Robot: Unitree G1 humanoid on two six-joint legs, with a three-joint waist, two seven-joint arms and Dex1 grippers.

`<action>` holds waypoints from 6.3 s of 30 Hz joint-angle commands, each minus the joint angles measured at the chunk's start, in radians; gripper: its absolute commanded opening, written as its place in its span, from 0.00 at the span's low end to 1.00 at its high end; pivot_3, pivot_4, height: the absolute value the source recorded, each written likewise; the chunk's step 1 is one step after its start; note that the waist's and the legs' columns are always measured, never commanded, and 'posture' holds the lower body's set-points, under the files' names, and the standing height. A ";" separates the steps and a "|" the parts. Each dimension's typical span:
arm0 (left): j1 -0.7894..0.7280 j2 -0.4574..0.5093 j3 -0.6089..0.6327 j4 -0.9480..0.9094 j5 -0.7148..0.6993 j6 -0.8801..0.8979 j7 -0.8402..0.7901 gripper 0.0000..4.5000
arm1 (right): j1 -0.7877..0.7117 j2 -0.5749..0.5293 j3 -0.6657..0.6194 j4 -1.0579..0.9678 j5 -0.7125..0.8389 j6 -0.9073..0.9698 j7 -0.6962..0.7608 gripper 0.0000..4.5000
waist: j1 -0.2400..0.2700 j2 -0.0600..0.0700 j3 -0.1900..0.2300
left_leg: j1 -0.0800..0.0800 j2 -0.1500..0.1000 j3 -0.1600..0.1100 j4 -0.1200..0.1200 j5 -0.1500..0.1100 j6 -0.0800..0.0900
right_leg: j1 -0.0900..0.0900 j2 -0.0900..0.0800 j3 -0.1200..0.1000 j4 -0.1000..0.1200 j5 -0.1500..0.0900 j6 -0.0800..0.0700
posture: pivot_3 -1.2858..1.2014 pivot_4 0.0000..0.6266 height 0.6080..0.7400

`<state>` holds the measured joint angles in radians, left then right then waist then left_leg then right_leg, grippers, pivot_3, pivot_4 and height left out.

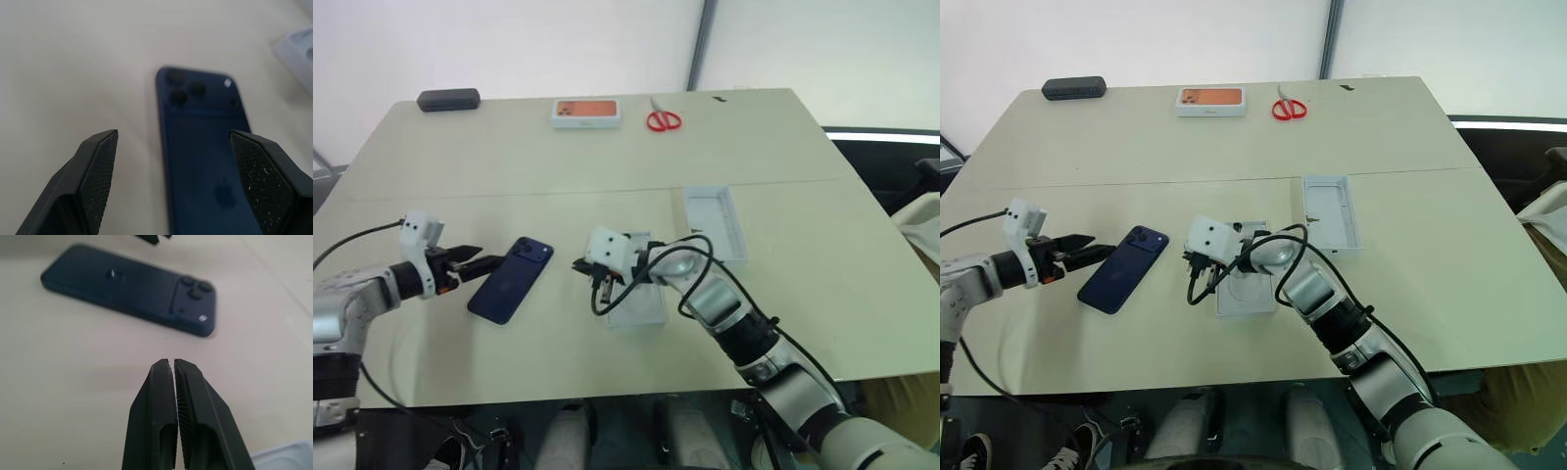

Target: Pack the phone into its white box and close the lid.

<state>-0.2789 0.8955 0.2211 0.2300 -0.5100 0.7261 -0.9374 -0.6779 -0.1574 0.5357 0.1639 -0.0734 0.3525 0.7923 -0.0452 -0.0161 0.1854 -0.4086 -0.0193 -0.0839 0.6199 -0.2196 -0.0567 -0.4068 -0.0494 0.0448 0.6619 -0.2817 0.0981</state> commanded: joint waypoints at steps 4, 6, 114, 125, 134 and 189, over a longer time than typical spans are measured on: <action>-0.029 0.040 -0.059 0.031 0.027 0.082 -0.062 0.85 | -0.049 0.081 0.082 0.072 -0.086 -0.054 -0.033 0.01 | 0.001 0.000 0.000 | 0.000 0.000 0.000 0.000 0.000 0.000 | 0.000 0.000 0.000 0.000 0.000 0.000 | 0.52 0.24 1.00; -0.037 0.026 -0.068 0.019 0.006 0.139 -0.067 0.85 | -0.060 0.114 0.088 0.100 -0.098 -0.036 -0.046 0.01 | 0.000 0.000 0.000 | 0.000 0.000 0.000 0.000 0.000 0.000 | 0.000 0.000 0.000 0.001 0.000 0.000 | 0.52 0.24 1.00; -0.143 -0.347 0.365 0.043 -0.450 0.690 0.199 0.00 | -0.001 0.036 -0.257 -0.129 0.260 0.165 0.152 0.55 | 0.001 -0.002 -0.007 | -0.002 -0.003 -0.002 -0.009 0.001 -0.001 | -0.002 -0.010 -0.001 -0.007 -0.002 0.003 | 0.52 0.24 1.00; -0.125 -0.371 0.365 -0.029 -0.493 0.692 0.222 0.00 | 0.184 -0.328 -0.204 -0.344 0.317 0.095 0.413 0.64 | 0.000 -0.005 -0.004 | -0.001 -0.003 -0.001 -0.007 0.001 -0.001 | 0.000 -0.009 -0.001 -0.007 -0.002 0.003 | 0.52 0.24 1.00; -0.123 -0.375 0.349 -0.053 -0.501 0.689 0.225 0.00 | 0.218 -0.419 -0.125 -0.290 0.188 -0.088 0.423 0.64 | 0.003 -0.007 -0.003 | -0.001 -0.004 -0.001 -0.006 0.001 -0.001 | 0.001 -0.010 -0.001 -0.008 -0.002 0.003 | 0.52 0.24 1.00; -0.115 -0.397 0.359 -0.061 -0.542 0.686 0.271 0.00 | 0.046 -0.039 -0.032 0.003 0.031 -0.093 0.166 0.47 | 0.003 -0.008 -0.003 | -0.001 -0.003 -0.002 -0.005 0.002 -0.004 | 0.001 -0.007 -0.002 -0.005 -0.001 0.001 | 0.52 0.24 1.00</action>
<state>-0.3881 0.4916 0.5551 0.1930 -1.0143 1.4241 -0.6595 -0.6183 -0.2005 0.5239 0.2007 -0.0569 0.2587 0.9523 -0.0425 -0.0236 0.1826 -0.4091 -0.0222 -0.0859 0.6148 -0.2173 -0.0609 -0.4058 -0.0568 0.0433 0.6567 -0.2824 0.0994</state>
